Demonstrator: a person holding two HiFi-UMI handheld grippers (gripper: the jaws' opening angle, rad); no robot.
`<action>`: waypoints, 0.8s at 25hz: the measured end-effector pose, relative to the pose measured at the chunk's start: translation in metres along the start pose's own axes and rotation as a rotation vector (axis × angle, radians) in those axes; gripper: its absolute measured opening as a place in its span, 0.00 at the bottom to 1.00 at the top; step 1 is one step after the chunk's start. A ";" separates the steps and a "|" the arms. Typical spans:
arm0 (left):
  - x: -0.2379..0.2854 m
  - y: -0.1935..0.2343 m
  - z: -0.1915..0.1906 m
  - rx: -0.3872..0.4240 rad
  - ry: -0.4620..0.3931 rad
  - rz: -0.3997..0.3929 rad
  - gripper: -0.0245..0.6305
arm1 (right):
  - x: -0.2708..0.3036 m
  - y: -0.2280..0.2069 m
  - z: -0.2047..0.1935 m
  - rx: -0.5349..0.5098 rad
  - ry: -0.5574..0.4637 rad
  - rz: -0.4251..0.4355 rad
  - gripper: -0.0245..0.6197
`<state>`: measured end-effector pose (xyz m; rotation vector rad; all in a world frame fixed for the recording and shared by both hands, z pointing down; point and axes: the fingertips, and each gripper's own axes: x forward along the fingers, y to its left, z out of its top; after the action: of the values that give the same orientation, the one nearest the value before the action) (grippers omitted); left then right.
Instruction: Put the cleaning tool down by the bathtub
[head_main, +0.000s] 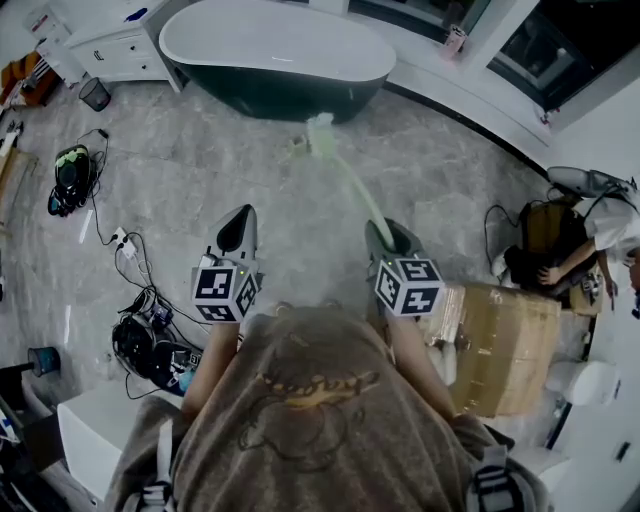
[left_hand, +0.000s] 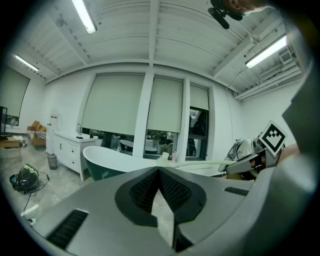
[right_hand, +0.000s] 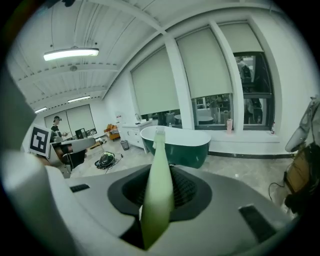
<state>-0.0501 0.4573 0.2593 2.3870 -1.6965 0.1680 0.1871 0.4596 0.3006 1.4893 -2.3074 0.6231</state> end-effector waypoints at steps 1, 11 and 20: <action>0.000 0.004 -0.002 -0.001 0.002 -0.005 0.04 | 0.002 0.003 0.000 -0.001 0.000 0.001 0.19; 0.009 0.039 -0.016 0.019 0.019 -0.065 0.04 | 0.027 0.039 0.000 0.011 -0.020 0.038 0.19; 0.053 0.064 -0.017 0.002 0.032 -0.067 0.04 | 0.073 0.025 0.019 0.012 -0.033 0.020 0.19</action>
<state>-0.0926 0.3921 0.2935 2.4252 -1.6014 0.1964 0.1341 0.4023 0.3156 1.4941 -2.3502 0.6232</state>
